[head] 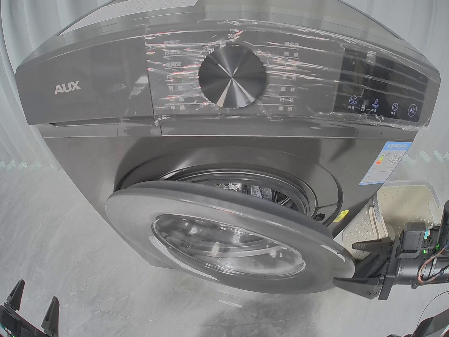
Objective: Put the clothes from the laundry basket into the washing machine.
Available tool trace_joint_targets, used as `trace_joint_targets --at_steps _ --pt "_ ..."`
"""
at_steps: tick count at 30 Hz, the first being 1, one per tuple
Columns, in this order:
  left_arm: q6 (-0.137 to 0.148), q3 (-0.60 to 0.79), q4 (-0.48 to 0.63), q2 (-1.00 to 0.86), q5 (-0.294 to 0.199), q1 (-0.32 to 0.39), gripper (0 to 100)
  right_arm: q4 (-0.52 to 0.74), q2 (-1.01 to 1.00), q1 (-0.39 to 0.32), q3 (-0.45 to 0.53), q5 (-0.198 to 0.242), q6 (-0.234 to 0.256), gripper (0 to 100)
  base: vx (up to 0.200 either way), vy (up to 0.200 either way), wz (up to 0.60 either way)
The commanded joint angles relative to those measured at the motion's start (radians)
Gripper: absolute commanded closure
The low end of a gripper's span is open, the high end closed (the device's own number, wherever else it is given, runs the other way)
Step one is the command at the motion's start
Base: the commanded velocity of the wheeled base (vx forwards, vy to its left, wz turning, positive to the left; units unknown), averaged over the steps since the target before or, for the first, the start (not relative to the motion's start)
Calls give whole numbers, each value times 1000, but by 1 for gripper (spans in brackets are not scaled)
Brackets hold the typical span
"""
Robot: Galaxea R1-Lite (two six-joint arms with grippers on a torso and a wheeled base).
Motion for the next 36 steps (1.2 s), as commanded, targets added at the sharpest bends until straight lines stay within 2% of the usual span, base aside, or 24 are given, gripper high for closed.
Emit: trace_joint_targets --at_steps 1,9,12,15,16,21,26,31,36 --pt "-1 16 0 -18 1 0 0 -2 21 -37 -44 3 1 0 -200 0 0" --pt "-1 16 0 -18 1 0 0 -8 118 -32 -70 -2 -7 0 -200 0 0" --pt "-1 16 0 -18 1 0 0 -25 151 -32 -85 -3 -4 0 0 0 0" --pt "-1 16 0 -18 1 0 0 -65 211 -35 -108 -43 3 0 0 0 0" --pt "-1 16 1 -18 1 0 0 -99 243 -32 -111 -75 7 0 0 0 0" --pt "-1 16 0 -18 1 0 0 -188 305 -29 -105 -95 6 0 0 0 0" --pt "1 16 0 -18 1 0 0 -214 331 -29 -107 -121 9 0 -40 0 0" --pt "-1 16 0 -18 1 0 0 -214 326 -3 -87 -125 9 0 -200 0 0" --pt "-1 16 0 -18 1 0 0 -214 305 34 -35 -121 6 0 0 0 0"
